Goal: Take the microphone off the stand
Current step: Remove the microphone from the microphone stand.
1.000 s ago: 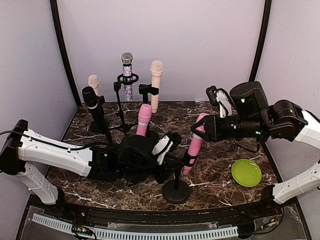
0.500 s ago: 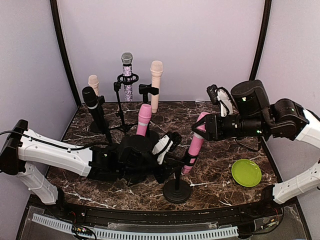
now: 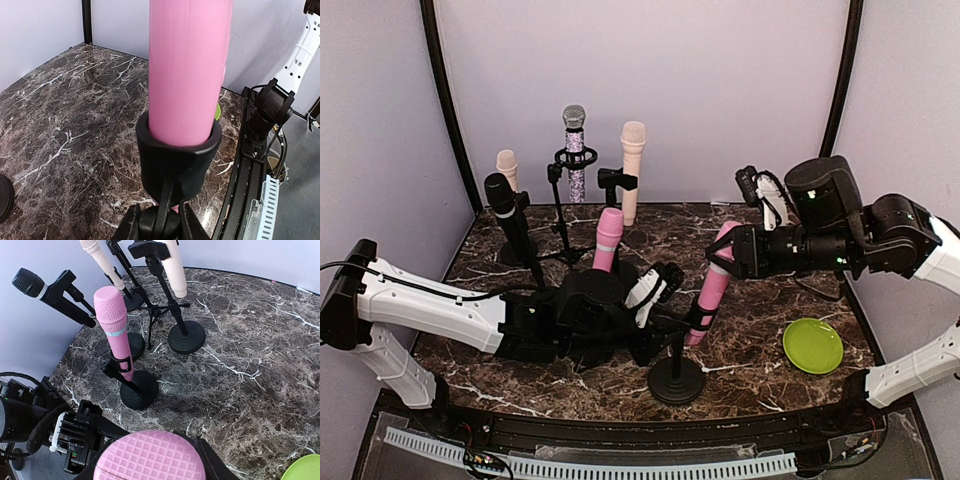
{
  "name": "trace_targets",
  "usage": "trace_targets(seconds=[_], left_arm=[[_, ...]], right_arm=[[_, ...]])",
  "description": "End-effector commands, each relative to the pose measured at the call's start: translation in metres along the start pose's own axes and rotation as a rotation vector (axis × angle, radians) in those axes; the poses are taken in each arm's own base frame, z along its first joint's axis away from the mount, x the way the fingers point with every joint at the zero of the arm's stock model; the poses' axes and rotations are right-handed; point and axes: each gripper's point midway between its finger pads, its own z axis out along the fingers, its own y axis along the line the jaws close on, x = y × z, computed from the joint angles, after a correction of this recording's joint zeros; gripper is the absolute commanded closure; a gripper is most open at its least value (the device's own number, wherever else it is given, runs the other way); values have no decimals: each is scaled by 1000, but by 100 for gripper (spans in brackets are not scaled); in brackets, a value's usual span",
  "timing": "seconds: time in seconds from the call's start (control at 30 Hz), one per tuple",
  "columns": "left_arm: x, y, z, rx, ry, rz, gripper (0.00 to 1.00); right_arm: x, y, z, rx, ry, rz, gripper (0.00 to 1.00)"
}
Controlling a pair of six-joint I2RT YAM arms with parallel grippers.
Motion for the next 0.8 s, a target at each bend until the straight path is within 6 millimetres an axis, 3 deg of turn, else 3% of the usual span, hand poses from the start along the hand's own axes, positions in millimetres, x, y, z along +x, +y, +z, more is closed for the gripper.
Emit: trace_targets(seconds=[0.0, 0.77], left_arm=[[108, 23, -7, -71, 357, 55, 100], [117, 25, -6, -76, 376, 52, 100]], right_arm=[[-101, 1, -67, -20, -390, 106, 82], [-111, 0, -77, -1, -410, 88, 82]])
